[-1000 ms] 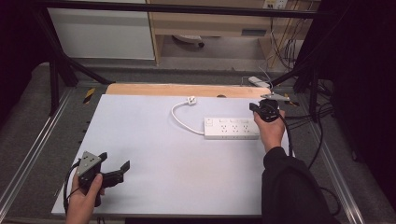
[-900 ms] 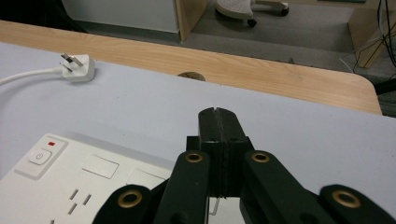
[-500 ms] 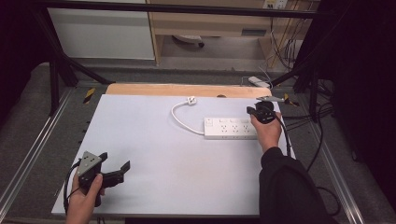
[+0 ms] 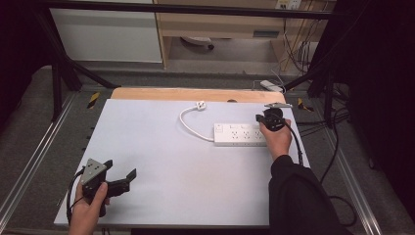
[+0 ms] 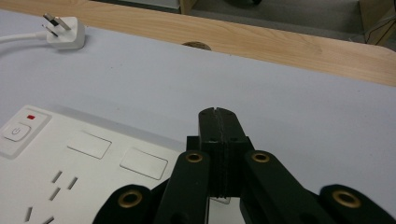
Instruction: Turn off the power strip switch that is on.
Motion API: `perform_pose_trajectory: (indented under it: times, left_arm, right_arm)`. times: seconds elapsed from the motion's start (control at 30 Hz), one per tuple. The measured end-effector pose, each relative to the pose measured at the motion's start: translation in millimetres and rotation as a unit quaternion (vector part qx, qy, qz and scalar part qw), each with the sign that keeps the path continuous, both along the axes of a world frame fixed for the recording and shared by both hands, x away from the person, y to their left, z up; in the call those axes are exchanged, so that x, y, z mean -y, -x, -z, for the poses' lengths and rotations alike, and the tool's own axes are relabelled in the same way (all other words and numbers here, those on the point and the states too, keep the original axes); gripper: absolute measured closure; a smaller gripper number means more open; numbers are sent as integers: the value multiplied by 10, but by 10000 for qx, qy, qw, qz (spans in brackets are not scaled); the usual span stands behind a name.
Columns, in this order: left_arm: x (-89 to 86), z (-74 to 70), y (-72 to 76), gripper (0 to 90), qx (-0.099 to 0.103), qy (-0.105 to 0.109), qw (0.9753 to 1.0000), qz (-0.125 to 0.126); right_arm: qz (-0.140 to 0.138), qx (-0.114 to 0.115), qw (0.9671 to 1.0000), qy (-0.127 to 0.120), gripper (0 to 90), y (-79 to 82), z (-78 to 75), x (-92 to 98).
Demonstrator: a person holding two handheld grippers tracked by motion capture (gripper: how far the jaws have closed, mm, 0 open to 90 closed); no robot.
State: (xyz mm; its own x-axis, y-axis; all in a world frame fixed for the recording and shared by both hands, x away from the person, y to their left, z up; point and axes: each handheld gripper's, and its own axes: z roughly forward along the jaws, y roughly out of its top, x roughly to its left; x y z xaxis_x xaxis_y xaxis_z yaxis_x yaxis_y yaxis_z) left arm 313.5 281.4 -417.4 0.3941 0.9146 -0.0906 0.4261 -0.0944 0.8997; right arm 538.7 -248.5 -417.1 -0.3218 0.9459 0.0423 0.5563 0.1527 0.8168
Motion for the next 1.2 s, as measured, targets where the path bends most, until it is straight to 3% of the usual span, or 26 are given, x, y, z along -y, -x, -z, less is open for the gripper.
perform_pose_trajectory:
  times: [0.83, 1.2]
  left_arm:
    - [6, 1, 1, 63, 9, -22, 10000, 8]
    - [10, -2, 4, 63, 12, -84, 10000, 39]
  right_arm:
    - [199, -95, 9997, -131, 900, 17, 206, 59]
    - [185, -53, 9996, -212, 900, 24, 218, 54]
